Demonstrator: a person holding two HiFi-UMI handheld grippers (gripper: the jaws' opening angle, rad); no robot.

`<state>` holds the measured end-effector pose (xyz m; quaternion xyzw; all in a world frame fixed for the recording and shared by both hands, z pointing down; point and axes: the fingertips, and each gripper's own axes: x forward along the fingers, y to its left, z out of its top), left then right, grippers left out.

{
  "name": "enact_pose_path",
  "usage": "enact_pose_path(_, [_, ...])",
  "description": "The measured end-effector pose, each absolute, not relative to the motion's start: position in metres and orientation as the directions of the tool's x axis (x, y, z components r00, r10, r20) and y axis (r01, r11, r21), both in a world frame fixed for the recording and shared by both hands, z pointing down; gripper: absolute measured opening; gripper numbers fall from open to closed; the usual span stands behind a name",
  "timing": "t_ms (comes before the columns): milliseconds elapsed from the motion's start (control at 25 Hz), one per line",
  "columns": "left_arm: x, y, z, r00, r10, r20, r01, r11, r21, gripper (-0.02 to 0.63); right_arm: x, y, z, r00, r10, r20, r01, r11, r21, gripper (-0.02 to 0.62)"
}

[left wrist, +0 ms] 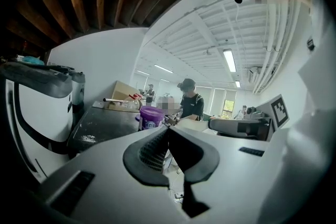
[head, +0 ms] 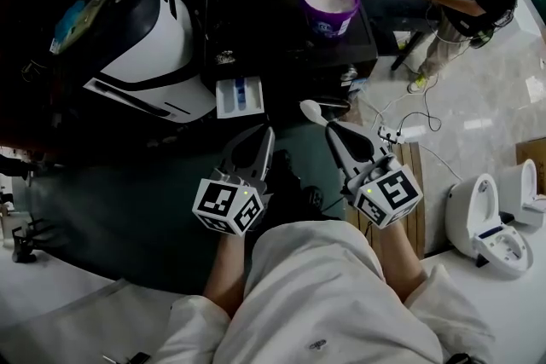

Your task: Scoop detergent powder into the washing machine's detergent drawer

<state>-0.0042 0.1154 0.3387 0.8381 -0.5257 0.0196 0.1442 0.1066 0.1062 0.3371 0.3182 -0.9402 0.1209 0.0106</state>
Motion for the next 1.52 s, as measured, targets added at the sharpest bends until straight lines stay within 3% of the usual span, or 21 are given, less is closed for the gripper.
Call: enact_pose_path(1520, [-0.029,-0.063,0.332,0.652,-0.743,0.154,-0.754,-0.613,0.236,0.018,0.075,-0.053,0.317,-0.638,-0.759,0.128,-0.769,0.618,-0.164,0.015])
